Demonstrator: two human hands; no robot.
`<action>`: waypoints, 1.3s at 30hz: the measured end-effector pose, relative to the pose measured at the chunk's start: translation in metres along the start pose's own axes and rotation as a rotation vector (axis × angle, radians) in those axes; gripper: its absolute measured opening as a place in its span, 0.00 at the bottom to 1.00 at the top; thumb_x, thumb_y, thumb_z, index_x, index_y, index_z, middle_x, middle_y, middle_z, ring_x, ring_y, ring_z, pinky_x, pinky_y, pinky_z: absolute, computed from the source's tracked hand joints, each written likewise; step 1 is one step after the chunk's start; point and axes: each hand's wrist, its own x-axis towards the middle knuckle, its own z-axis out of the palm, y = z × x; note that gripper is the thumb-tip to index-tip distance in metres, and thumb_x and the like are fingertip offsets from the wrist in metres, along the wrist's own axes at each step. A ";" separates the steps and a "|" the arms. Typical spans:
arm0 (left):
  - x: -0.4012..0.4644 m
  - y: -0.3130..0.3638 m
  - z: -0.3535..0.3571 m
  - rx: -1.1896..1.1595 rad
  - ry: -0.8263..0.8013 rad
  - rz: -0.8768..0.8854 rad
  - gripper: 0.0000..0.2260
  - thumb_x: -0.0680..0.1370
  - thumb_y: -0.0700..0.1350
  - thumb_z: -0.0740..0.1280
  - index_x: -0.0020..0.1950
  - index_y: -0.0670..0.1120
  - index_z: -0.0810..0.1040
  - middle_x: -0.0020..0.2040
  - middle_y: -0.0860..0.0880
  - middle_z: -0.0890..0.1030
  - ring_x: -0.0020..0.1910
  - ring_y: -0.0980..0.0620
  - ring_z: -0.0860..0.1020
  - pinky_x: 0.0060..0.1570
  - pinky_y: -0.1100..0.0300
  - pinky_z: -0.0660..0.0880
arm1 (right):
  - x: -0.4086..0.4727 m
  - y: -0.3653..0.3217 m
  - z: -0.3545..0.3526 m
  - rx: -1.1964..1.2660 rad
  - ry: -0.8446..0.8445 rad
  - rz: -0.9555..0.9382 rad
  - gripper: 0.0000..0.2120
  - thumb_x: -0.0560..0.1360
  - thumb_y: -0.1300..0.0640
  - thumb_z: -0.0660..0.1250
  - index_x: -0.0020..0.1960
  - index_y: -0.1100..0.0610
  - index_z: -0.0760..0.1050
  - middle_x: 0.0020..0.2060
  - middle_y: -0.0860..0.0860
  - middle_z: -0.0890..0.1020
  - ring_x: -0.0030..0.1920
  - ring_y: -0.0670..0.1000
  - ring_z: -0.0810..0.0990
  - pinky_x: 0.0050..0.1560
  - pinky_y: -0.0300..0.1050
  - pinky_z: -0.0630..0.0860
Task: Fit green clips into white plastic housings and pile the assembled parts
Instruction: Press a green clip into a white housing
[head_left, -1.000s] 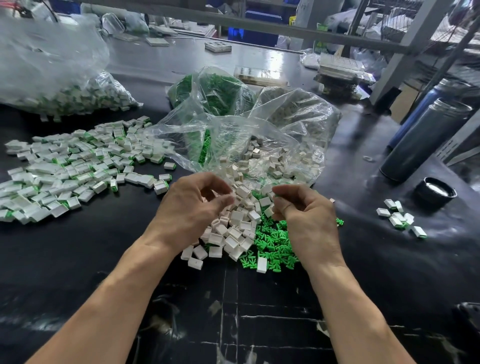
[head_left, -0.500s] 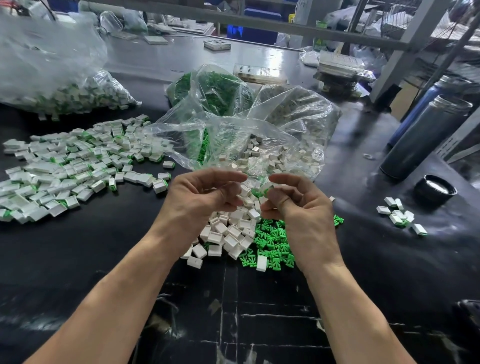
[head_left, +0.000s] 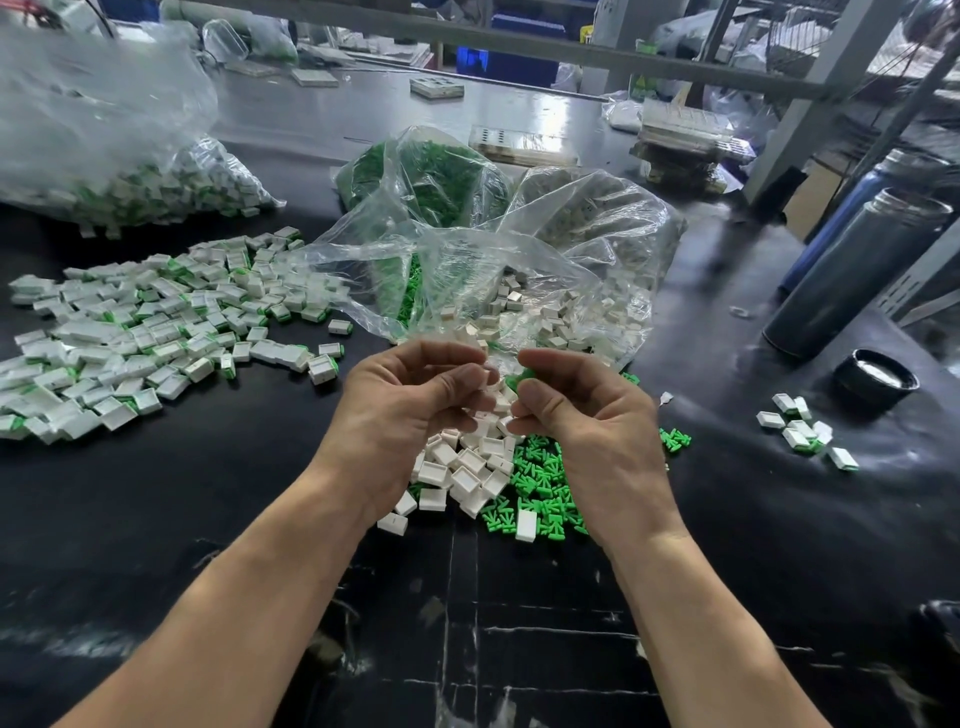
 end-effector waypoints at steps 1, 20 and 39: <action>0.000 -0.001 0.001 -0.018 0.003 -0.008 0.09 0.69 0.38 0.75 0.48 0.40 0.84 0.48 0.36 0.86 0.37 0.48 0.85 0.36 0.61 0.82 | 0.000 0.000 0.000 -0.002 0.003 -0.002 0.10 0.78 0.68 0.71 0.56 0.56 0.83 0.41 0.49 0.87 0.39 0.48 0.85 0.43 0.41 0.82; -0.002 -0.001 0.004 0.089 0.025 0.021 0.14 0.63 0.41 0.79 0.48 0.47 0.86 0.47 0.45 0.86 0.45 0.47 0.85 0.44 0.59 0.82 | -0.002 0.000 0.003 -0.050 0.030 0.027 0.10 0.79 0.66 0.71 0.55 0.53 0.83 0.39 0.47 0.83 0.35 0.48 0.81 0.37 0.41 0.81; -0.004 -0.002 0.009 0.081 -0.054 0.045 0.10 0.65 0.40 0.77 0.45 0.44 0.85 0.39 0.43 0.85 0.39 0.49 0.84 0.41 0.60 0.81 | -0.007 -0.004 0.005 -0.164 0.008 -0.089 0.09 0.78 0.65 0.73 0.52 0.52 0.86 0.47 0.53 0.86 0.40 0.46 0.83 0.38 0.38 0.79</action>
